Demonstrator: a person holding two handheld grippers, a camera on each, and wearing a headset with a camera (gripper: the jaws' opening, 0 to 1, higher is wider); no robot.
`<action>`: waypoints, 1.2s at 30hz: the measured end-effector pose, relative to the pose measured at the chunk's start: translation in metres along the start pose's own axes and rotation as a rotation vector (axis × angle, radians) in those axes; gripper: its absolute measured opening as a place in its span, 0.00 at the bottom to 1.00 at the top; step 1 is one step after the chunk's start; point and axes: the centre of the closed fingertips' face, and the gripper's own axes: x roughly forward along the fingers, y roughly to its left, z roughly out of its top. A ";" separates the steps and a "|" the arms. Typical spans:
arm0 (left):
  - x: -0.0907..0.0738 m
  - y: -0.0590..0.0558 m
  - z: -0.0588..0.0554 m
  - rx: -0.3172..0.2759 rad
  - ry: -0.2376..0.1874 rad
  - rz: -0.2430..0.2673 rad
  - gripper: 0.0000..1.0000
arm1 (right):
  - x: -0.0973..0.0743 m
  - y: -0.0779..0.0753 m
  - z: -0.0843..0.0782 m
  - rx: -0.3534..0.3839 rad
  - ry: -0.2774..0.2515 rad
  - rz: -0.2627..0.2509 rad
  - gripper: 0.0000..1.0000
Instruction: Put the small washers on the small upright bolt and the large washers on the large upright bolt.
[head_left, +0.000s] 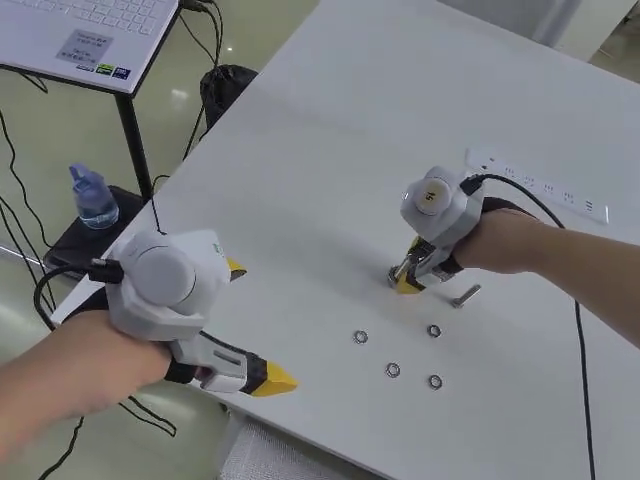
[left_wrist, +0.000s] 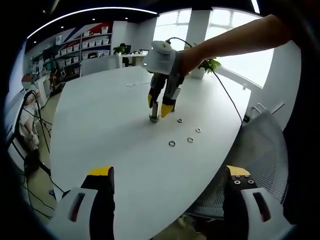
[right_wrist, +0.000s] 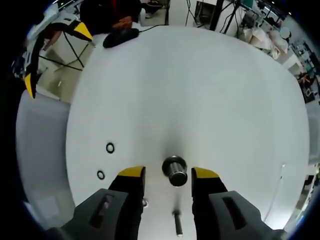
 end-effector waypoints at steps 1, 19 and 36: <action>0.000 0.000 0.001 0.001 0.000 -0.001 0.90 | -0.004 0.001 0.001 0.011 -0.012 -0.003 0.38; -0.008 0.003 0.013 0.036 -0.004 -0.002 0.90 | -0.042 0.012 0.008 0.071 -0.089 -0.022 0.37; -0.018 0.008 0.021 0.052 -0.023 0.021 0.90 | -0.035 0.042 0.019 0.047 -0.113 -0.003 0.36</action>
